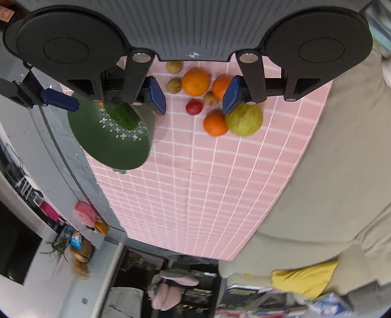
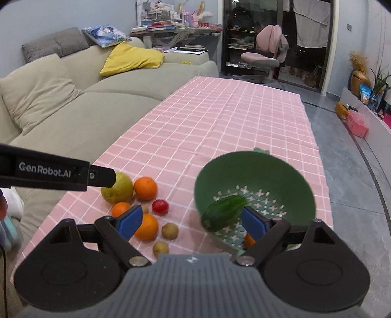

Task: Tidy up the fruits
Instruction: 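Open both tools to drop the cucumber and orange into the colander, then grasp a mandarin with the left tool while the right tool grasps an orange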

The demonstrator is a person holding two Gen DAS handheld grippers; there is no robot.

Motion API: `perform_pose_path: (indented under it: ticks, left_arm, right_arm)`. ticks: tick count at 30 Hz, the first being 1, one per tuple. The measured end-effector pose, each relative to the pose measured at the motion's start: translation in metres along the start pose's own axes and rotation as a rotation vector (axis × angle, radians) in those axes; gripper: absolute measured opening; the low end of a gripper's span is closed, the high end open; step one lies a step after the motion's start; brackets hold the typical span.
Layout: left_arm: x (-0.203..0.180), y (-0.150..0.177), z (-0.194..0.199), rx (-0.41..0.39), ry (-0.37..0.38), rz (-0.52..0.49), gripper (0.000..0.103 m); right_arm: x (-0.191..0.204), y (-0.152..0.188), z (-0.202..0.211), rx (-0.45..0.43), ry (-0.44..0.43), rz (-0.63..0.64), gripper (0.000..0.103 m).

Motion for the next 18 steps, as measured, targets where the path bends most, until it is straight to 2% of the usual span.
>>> perform_pose_path:
  ticks: [9,18]
  left_arm:
    - [0.045,0.019,-0.022,0.048,-0.024,0.128,0.063]
    - [0.054,0.031,-0.043,0.088,-0.045,0.128,0.063]
  right_arm:
    - [0.016,0.017,-0.021,0.034,-0.023,0.044,0.083]
    - [0.025,0.032,-0.047,0.091,-0.078,0.085,0.067]
Point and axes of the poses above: each gripper's, at about its wrist camera, not at the fingertips, and z roughly against the way its jaws point, x to its left, y to its underside, the point moved 1 cm from there along -z, roughly the way its jaws point, and after that the axes turned 1 degree about -z, right-handed, at the moved point
